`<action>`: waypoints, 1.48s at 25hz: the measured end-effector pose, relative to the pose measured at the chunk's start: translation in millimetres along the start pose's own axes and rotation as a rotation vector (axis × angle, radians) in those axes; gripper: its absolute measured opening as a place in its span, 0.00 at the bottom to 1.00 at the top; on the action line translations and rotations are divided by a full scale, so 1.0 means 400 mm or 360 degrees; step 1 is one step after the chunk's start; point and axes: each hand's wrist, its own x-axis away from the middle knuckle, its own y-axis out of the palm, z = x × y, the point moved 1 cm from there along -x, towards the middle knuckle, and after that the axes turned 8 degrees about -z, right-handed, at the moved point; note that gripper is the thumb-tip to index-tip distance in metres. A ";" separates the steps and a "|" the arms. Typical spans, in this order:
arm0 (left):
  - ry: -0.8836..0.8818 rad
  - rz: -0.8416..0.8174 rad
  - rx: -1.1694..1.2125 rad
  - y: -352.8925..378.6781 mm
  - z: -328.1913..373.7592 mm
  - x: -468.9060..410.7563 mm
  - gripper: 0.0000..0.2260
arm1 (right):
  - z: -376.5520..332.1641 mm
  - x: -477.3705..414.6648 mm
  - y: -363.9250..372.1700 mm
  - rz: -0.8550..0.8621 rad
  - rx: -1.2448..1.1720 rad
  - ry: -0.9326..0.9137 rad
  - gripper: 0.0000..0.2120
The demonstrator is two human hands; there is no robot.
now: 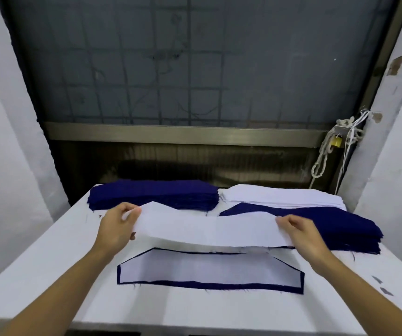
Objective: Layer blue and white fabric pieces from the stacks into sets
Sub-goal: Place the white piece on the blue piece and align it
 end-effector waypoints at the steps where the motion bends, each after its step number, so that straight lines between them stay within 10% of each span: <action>1: -0.0021 -0.0054 -0.0015 0.001 -0.026 0.018 0.06 | 0.021 0.019 0.005 -0.0002 0.0033 0.0019 0.18; 37: -0.0074 -0.0049 -0.0391 0.057 -0.194 0.157 0.06 | 0.184 0.106 0.079 0.0363 0.1163 0.0027 0.08</action>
